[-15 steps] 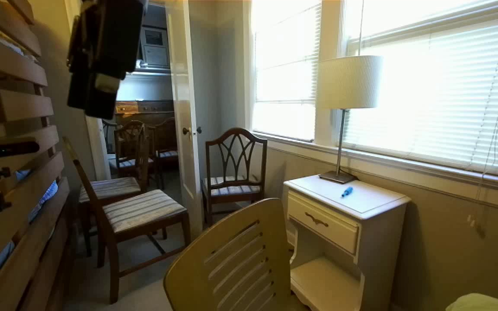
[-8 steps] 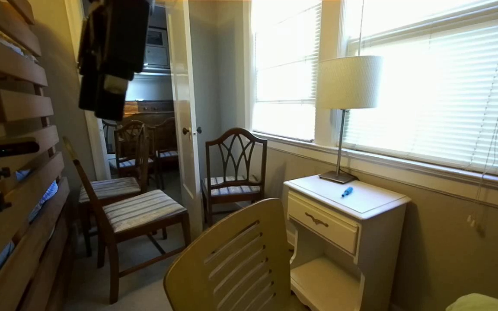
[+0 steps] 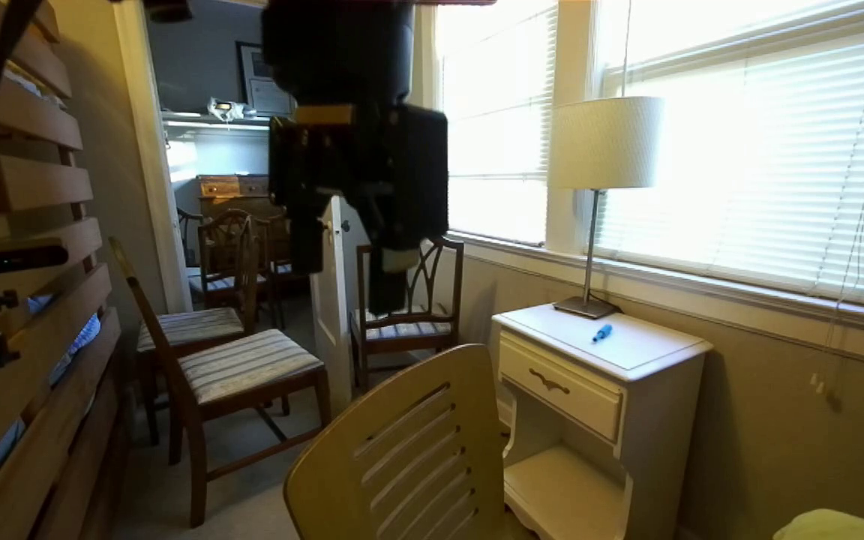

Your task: Put the pillow on the chair

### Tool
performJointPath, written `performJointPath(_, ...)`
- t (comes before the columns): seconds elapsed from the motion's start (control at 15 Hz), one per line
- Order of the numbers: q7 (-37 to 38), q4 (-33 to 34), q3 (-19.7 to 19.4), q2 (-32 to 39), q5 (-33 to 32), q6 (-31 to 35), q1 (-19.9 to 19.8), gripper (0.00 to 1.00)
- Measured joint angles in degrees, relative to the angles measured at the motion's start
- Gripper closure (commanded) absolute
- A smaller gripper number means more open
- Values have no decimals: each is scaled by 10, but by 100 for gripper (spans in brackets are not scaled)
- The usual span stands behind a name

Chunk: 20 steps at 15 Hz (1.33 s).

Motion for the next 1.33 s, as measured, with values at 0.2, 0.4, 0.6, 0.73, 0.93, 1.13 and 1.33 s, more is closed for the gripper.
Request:
performJointPath(0.2, -23, 0, -3, 30, 3, 18, -3, 0)
performJointPath(0.4, -25, 0, -2, 34, 3, 20, -4, 0)
performJointPath(0.6, -12, 0, -2, 39, -20, 50, -11, 0)
performJointPath(0.73, -8, 1, -4, 57, -38, 80, -21, 0)
performJointPath(0.93, -9, 3, -5, 101, -51, 116, -31, 0)
performJointPath(1.13, -9, 13, -5, 147, -57, 139, -34, 0)
performJointPath(1.33, -8, 29, -5, 182, -68, 161, -38, 0)
